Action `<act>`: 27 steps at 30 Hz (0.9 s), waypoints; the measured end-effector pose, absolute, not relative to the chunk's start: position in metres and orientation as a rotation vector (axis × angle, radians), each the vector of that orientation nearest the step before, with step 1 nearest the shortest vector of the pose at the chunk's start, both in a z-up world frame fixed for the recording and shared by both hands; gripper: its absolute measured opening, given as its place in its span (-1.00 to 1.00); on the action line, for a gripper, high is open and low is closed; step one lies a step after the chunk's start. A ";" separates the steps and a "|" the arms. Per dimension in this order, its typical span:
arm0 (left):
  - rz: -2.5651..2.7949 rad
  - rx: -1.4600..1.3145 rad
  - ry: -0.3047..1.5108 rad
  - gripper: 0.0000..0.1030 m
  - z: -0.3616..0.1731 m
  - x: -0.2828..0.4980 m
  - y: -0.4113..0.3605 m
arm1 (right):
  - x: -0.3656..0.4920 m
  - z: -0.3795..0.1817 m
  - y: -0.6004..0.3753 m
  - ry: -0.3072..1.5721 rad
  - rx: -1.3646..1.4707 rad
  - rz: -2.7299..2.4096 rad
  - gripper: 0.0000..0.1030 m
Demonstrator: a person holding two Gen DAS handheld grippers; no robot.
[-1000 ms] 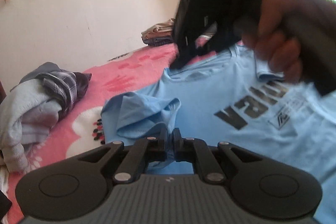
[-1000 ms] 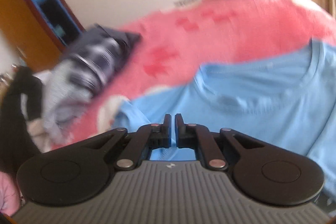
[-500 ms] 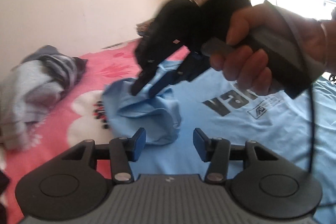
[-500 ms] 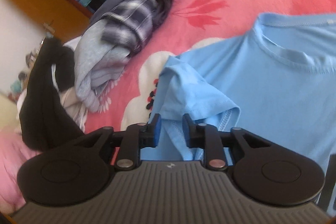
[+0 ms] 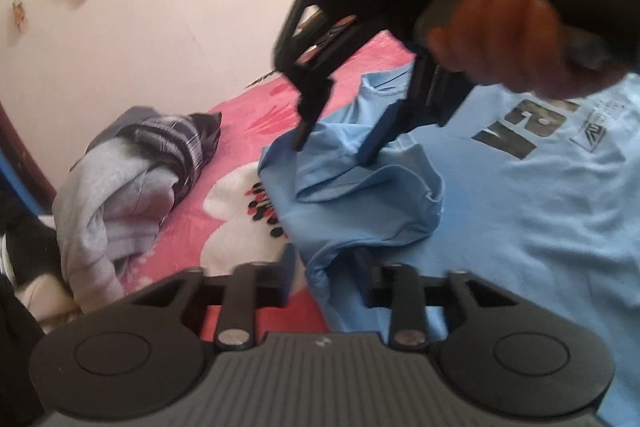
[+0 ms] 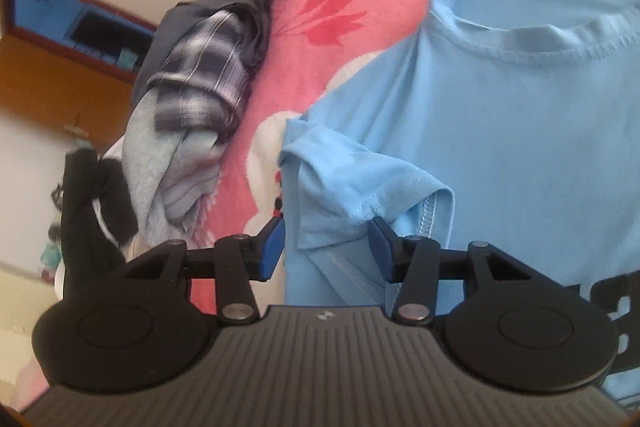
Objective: Fold clothes
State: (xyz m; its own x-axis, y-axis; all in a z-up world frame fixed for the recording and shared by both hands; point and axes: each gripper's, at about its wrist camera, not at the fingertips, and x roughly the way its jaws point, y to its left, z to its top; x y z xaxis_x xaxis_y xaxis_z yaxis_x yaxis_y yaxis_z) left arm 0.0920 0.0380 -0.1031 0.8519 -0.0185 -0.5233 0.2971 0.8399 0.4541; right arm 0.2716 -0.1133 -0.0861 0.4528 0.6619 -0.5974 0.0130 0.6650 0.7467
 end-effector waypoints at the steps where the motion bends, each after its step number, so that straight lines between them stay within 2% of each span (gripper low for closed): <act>1: -0.172 0.560 0.527 -0.86 -0.104 0.092 0.038 | 0.272 -0.087 -0.114 1.041 0.781 0.443 -0.11; 9: -0.175 0.561 0.529 -0.92 -0.110 0.087 0.042 | 0.265 -0.089 -0.167 0.801 1.124 0.347 -0.12; 13: -0.178 0.555 0.527 -0.92 -0.111 0.087 0.044 | 0.265 -0.084 -0.184 0.812 1.084 0.286 -0.11; 17: -0.173 0.569 0.520 -0.91 -0.114 0.086 0.042 | 0.270 -0.054 -0.166 0.819 0.804 0.349 -0.11; 23: -0.171 0.568 0.514 -0.91 -0.116 0.085 0.042 | 0.284 -0.017 -0.084 0.757 0.150 0.505 -0.12; 27: -0.174 0.554 0.513 -0.91 -0.117 0.086 0.044 | 0.306 -0.023 -0.050 0.794 -0.022 0.560 -0.29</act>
